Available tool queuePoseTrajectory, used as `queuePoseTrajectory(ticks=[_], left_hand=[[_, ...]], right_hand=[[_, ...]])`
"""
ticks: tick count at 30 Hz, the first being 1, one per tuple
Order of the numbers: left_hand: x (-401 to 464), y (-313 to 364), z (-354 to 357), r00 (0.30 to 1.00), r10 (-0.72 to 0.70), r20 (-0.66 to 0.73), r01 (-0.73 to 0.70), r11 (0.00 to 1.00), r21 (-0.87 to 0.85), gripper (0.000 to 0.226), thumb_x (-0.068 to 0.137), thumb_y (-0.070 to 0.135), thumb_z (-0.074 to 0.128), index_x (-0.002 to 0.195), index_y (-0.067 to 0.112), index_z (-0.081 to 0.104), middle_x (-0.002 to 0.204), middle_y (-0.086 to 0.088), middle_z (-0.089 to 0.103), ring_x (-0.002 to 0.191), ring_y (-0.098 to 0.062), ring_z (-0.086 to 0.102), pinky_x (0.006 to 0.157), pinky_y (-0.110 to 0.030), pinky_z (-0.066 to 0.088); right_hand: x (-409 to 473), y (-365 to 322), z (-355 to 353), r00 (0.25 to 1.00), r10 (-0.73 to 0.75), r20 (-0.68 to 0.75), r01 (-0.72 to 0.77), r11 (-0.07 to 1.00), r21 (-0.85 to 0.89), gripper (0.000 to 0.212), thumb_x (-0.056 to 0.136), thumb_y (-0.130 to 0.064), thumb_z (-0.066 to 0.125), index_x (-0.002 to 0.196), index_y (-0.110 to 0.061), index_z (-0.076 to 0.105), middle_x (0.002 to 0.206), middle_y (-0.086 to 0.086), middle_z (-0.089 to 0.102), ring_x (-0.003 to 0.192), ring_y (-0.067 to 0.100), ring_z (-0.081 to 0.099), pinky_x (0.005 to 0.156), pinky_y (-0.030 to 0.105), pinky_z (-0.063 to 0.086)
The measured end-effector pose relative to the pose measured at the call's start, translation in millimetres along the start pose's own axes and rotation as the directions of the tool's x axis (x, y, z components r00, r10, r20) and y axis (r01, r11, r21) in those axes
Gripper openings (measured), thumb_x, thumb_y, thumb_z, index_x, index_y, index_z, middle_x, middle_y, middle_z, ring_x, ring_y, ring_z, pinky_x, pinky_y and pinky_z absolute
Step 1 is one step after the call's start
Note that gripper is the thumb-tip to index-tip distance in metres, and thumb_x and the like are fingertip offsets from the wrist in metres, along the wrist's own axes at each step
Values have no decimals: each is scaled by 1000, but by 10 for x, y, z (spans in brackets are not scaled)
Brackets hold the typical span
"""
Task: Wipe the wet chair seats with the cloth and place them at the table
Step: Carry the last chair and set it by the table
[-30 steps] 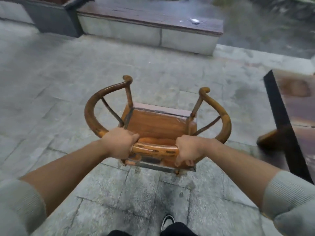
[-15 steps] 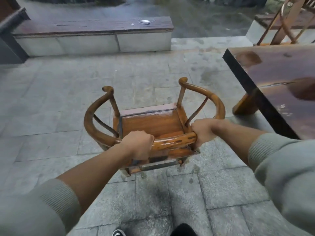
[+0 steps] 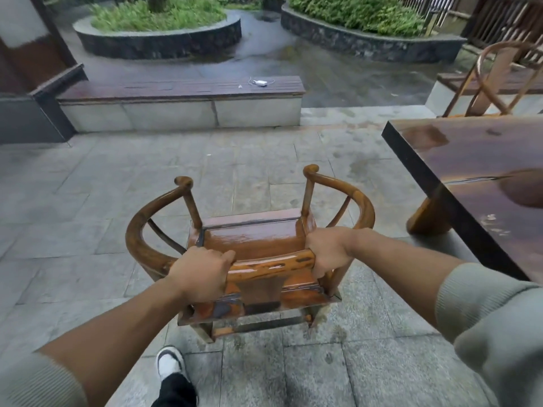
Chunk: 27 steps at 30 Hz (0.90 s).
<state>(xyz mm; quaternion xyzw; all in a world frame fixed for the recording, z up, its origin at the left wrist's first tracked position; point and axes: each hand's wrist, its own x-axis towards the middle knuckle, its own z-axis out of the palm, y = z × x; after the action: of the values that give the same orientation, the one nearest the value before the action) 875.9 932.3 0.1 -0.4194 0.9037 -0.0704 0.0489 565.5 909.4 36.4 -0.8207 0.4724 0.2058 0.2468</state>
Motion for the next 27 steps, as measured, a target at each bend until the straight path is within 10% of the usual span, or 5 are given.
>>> queuePoseTrajectory(ticks=[16,27], left_hand=[[631,-1363,103,912,393,-116,-388,920,61,26,63,40,69,78,23,58,59,6,61,41,-21,57,41,-26,45],[2895,-1926,142,528,831,-173,-800,556,227,31,53,35,68,74,21,49,49,5,48,32,-21,45,35,-21,31]], right_hand=[[352,-662,-121,966,250,-71,-223,937,268,25,65,-36,70,59,-14,59,57,2,60,50,21,53,48,27,40],[809,-558,-506,668,744,22,-579,501,643,27,54,-37,72,54,-15,57,52,-3,55,41,13,47,38,25,32]])
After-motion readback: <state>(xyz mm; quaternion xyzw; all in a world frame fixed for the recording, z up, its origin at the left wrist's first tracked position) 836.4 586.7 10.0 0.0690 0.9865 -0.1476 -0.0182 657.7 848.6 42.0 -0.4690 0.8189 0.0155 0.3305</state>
